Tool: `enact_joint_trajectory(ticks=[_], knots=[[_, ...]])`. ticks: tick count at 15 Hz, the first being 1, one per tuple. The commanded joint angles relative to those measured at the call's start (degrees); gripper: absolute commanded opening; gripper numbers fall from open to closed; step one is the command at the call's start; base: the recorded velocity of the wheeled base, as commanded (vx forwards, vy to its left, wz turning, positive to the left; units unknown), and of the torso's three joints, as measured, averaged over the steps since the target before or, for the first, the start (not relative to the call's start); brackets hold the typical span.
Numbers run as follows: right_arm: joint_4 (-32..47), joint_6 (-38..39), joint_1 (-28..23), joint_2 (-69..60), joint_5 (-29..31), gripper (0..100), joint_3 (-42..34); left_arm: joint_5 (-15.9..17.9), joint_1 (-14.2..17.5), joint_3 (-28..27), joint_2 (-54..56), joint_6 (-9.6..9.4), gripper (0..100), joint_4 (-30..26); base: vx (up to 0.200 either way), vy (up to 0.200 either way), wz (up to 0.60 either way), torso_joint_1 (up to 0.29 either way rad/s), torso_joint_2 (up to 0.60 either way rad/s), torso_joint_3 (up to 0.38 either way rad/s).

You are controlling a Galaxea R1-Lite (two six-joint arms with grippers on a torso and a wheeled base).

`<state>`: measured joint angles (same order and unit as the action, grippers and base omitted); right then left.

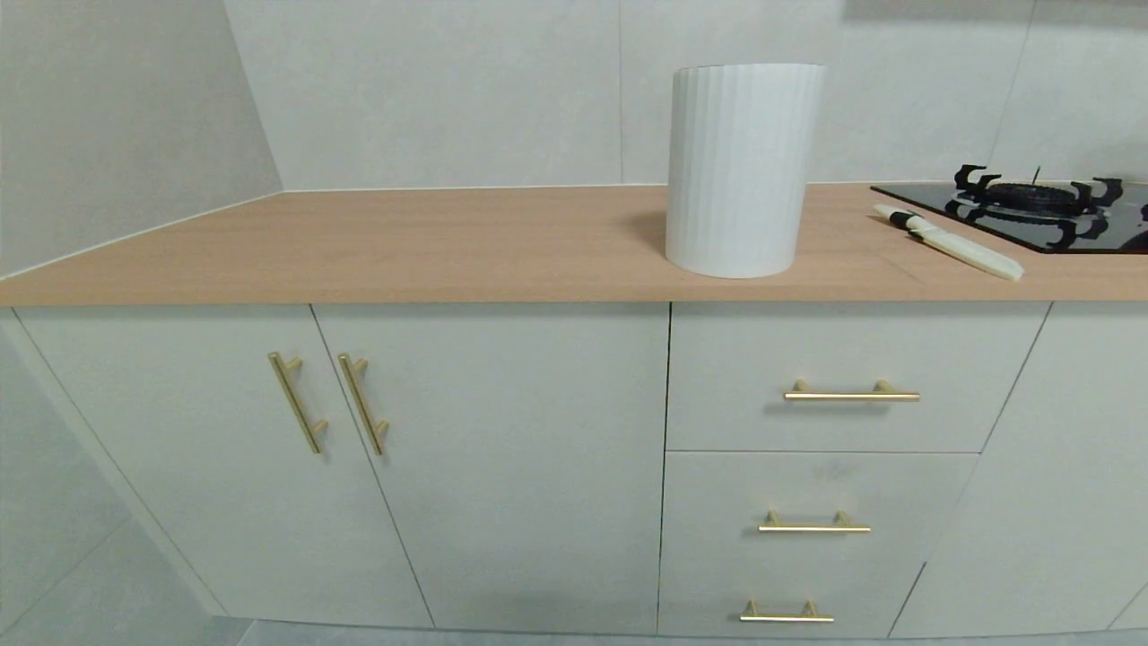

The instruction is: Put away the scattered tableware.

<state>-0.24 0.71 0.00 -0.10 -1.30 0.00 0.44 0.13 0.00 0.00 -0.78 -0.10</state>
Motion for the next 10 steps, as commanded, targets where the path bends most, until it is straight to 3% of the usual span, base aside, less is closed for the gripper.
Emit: enact_joint_trajectory(ticks=[1, 7, 10], knots=[[0.0, 0.0, 0.0, 0.1, 0.0, 100, 0.0, 0.0, 0.0, 0.0, 0.0, -0.01, 100, 0.0, 0.200, 0.000, 0.00, 0.002, 0.00, 0.012], [0.0, 0.1, 0.0, 0.1, 0.1, 100, 0.0, 0.0, 0.0, 0.0, 0.0, 0.08, 100, 0.0, 0.200, 0.000, 0.00, 0.002, 0.00, 0.004], [0.0, 0.0, 0.0, 0.1, 0.0, 100, 0.0, 0.0, 0.0, 0.0, 0.0, 0.16, 100, 0.0, 0.000, 0.000, 0.00, 0.000, 0.00, 0.000]])
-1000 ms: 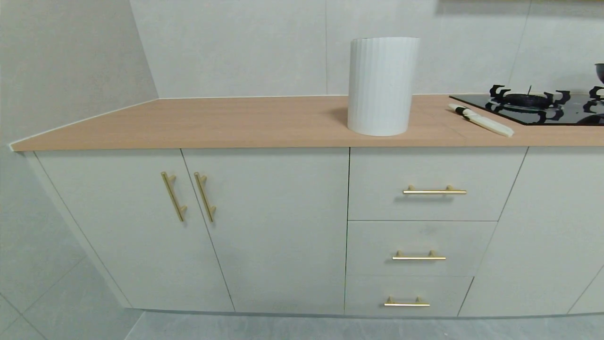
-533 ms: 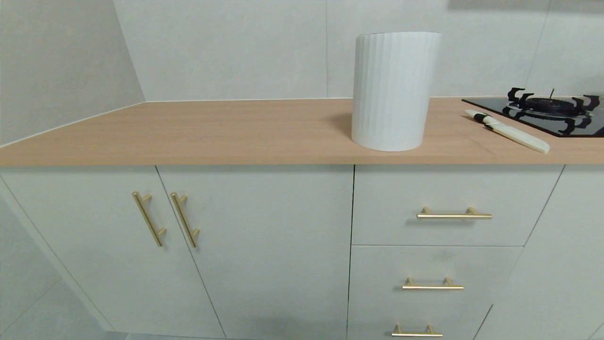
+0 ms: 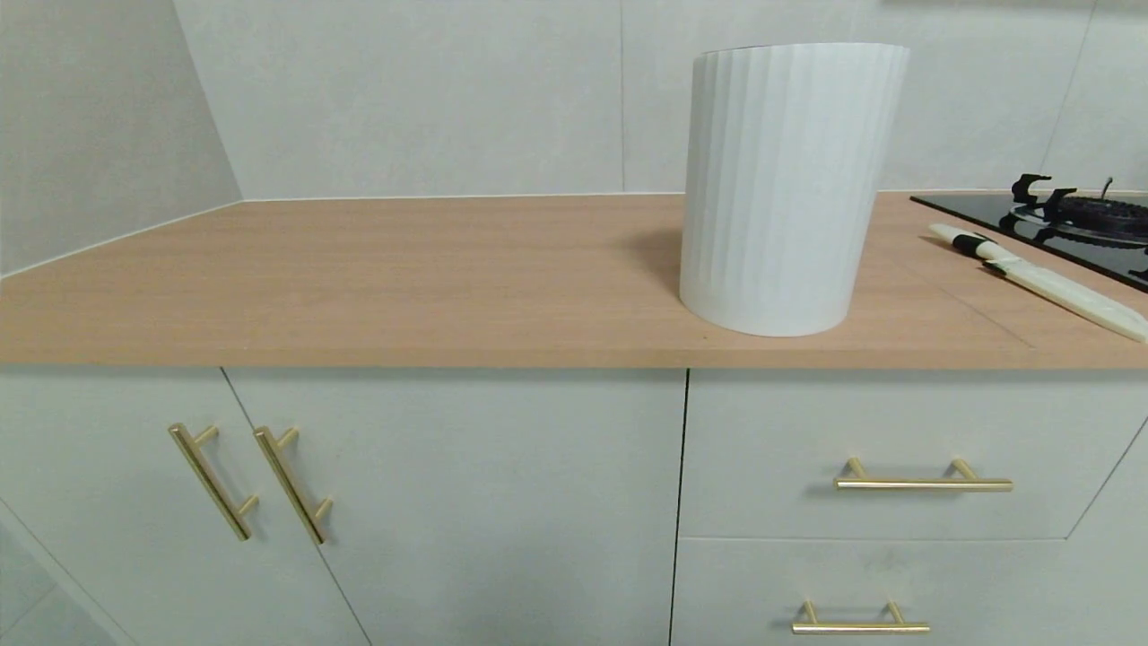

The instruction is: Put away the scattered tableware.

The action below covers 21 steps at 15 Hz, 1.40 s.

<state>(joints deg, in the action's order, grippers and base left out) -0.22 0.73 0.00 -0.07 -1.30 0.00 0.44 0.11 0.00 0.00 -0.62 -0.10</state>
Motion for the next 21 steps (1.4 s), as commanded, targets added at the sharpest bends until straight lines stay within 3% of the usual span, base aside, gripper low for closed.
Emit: enact_joint_trajectory(ticks=[1, 18, 21], knots=[[0.0, 0.0, 0.0, 0.1, 0.0, 100, 0.0, 0.0, 0.1, 0.0, 0.0, 0.01, 100, 0.0, 0.000, 0.000, 0.00, 0.000, 0.00, 0.000], [0.0, -0.2, 0.0, 0.1, 0.0, 100, 0.0, 0.0, 0.1, 0.0, 0.0, -0.08, 100, 0.0, 0.000, 0.000, -0.04, 0.000, 0.00, 0.000], [0.0, -0.2, 0.0, 0.1, 0.0, 100, 0.0, 0.0, 0.1, 0.0, 0.0, 0.01, 100, 0.0, 0.000, -0.200, 0.00, 0.001, 0.00, -0.009]])
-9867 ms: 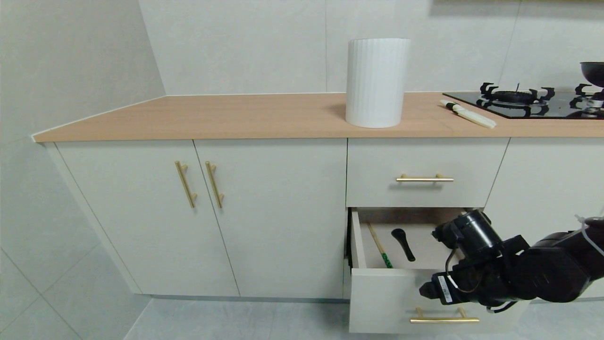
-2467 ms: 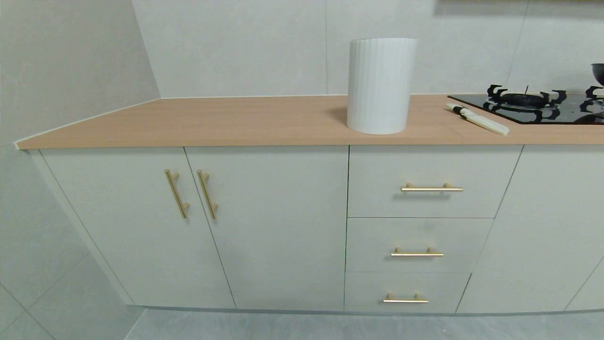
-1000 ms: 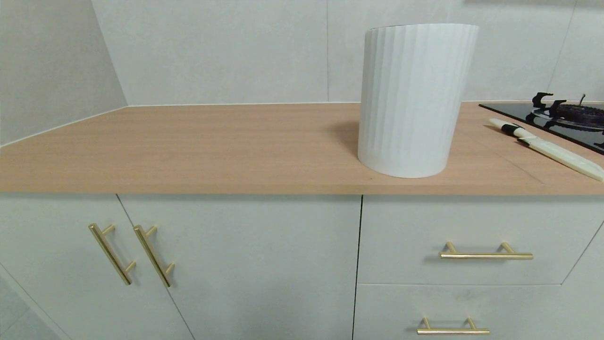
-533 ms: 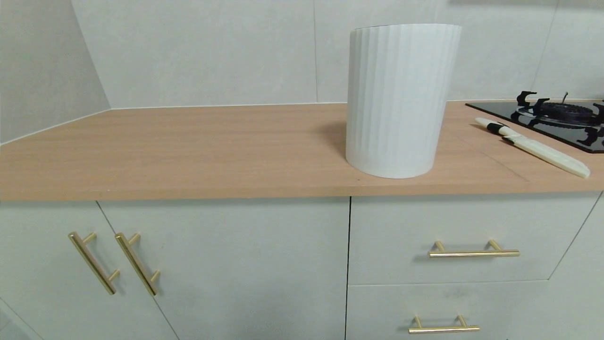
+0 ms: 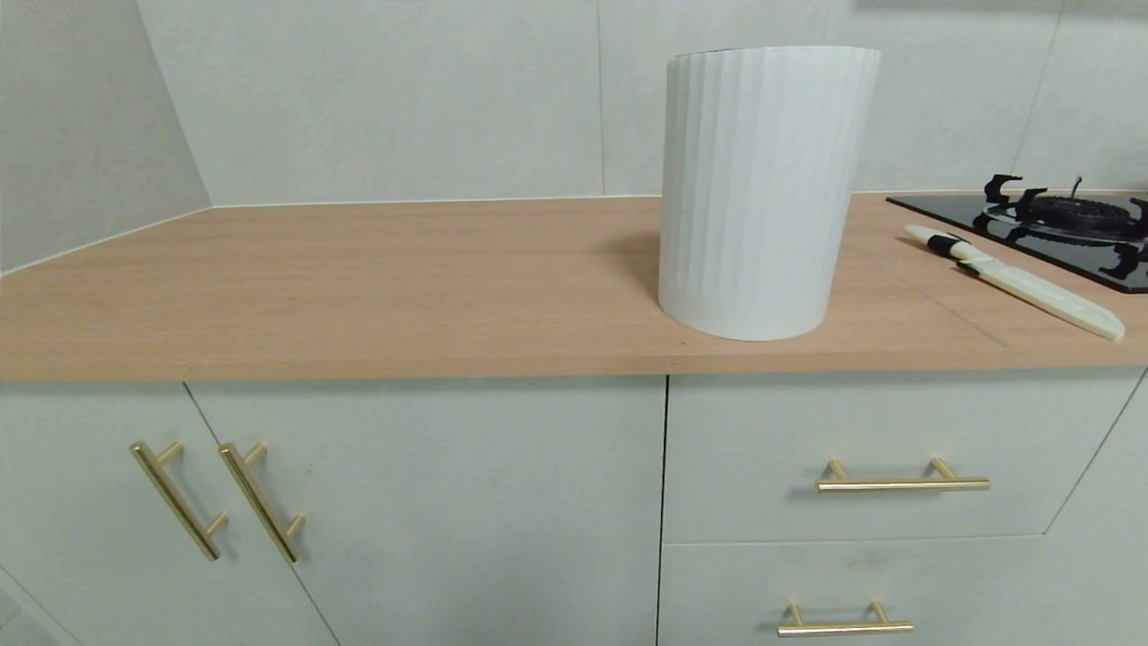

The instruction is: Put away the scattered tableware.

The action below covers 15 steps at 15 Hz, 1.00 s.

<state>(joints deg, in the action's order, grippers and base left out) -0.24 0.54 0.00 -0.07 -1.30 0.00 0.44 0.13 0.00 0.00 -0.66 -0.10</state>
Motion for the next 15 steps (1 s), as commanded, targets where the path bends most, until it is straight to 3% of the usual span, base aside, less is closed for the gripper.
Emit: enact_joint_trajectory(ticks=[1, 6, 15], knots=[[0.0, 0.0, 0.0, 0.1, 0.0, 100, 0.0, 0.0, 0.0, 0.0, 0.0, 0.04, 100, 0.0, 0.000, -0.200, 0.00, -0.002, 0.00, 0.012], [0.0, 0.0, 0.0, 0.1, 0.0, 100, 0.0, 0.0, 0.0, 0.0, 0.0, 0.04, 100, 0.0, 0.000, -0.200, 0.00, 0.004, 0.00, 0.000], [0.0, -0.1, 0.0, 0.1, 0.0, 100, 0.0, 0.0, 0.0, 0.0, 0.0, 0.13, 100, 0.0, 0.000, 0.000, 0.00, 0.000, 0.00, 0.000]])
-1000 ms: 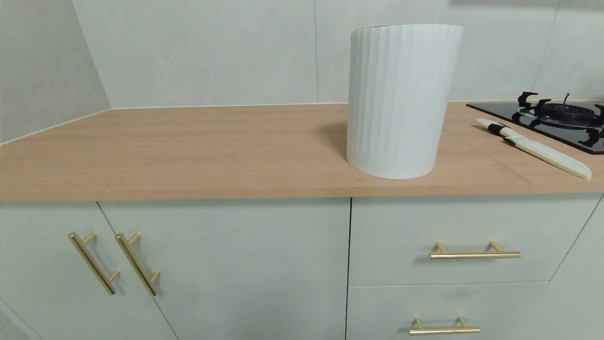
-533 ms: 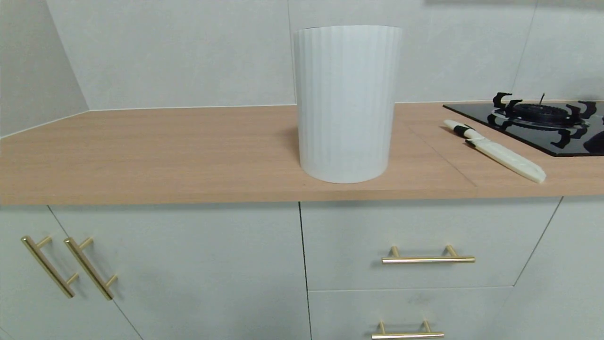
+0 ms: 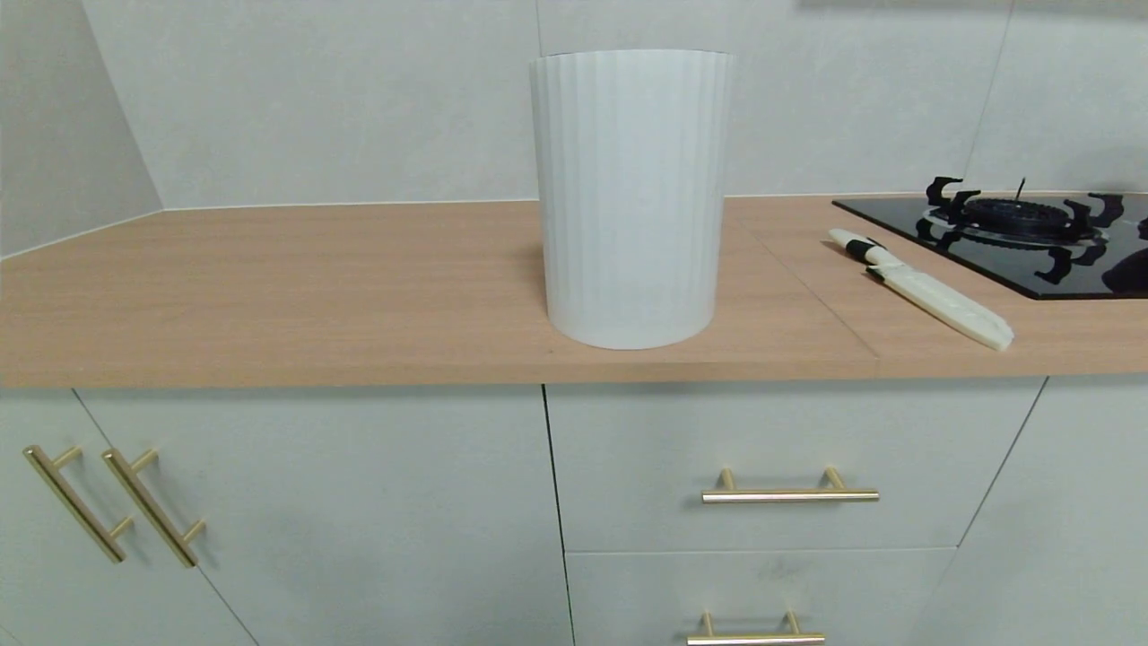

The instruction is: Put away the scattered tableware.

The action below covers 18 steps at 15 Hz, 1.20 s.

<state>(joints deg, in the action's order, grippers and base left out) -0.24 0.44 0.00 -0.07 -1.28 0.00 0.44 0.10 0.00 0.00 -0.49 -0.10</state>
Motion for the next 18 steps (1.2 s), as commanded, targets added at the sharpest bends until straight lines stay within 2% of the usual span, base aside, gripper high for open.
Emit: enact_joint_trajectory(ticks=[1, 10, 14, 18], knots=[[0.0, 0.0, 0.0, 0.1, 0.0, 100, 0.0, 0.0, 0.1, 0.0, 0.0, 0.05, 100, 0.1, 0.000, 0.000, 0.00, 0.000, 0.00, 0.000], [0.0, -0.4, 0.0, 0.1, 0.0, 100, 0.0, 0.0, 0.1, 0.0, 0.0, -0.04, 100, 0.0, 0.000, 0.000, 0.00, 0.001, -0.01, -0.005], [0.0, -0.4, 0.0, 0.1, 0.0, 100, 0.0, 0.0, 0.1, 0.0, 0.0, -0.04, 100, 0.0, 0.000, 0.000, 0.00, 0.082, -0.25, -0.254], [0.0, -0.4, 0.0, 0.1, 0.0, 100, 0.0, 0.0, 0.1, 0.0, 0.0, -0.04, 100, 0.0, 0.000, 0.000, 0.00, 0.139, -0.51, -0.301]])
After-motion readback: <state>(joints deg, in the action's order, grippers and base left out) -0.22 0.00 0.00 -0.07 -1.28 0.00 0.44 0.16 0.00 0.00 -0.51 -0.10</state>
